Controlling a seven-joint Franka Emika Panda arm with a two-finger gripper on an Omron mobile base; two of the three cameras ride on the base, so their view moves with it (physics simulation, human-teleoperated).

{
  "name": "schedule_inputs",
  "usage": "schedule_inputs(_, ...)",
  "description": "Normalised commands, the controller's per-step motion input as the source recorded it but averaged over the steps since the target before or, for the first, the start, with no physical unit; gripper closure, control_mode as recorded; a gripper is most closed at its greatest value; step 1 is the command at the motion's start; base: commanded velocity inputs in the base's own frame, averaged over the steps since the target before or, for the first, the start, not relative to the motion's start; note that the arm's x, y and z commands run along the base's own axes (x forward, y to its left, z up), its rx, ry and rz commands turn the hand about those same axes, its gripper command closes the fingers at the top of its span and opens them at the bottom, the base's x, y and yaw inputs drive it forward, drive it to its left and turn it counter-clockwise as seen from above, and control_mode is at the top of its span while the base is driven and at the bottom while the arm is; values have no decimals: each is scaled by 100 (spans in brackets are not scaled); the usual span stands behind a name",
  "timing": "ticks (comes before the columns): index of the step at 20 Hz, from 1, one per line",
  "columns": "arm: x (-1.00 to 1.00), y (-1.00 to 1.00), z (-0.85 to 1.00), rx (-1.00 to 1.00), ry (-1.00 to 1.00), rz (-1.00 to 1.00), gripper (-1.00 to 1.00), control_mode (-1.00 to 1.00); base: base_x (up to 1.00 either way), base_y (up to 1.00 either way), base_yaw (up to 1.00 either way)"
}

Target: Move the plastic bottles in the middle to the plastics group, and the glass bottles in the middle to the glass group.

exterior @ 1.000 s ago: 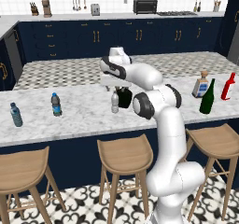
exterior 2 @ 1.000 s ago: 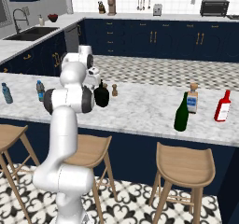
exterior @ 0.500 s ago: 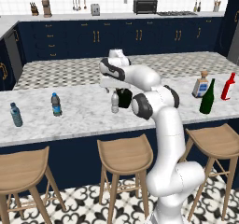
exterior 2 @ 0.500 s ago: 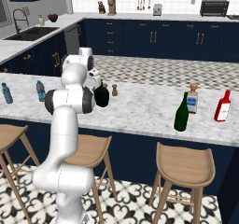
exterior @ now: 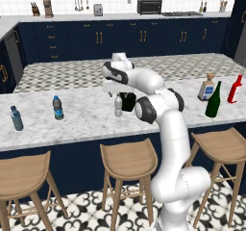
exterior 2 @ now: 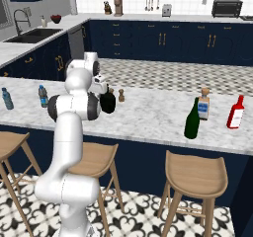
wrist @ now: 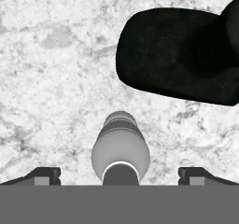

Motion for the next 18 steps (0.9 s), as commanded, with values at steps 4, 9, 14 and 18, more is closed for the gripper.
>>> schedule_inputs(4, 0, 0, -12, 0, 0, 0, -100, -100, 0, 0, 0)
schedule_inputs(9, 1, 0, -3, 0, 0, 0, -100, -100, 0, 0, 0)
schedule_inputs(14, 0, 0, 0, 0, 0, 0, -100, -100, 0, 0, 0)
schedule_inputs(18, 0, 0, 0, 0, 0, 0, -100, -100, 0, 0, 0)
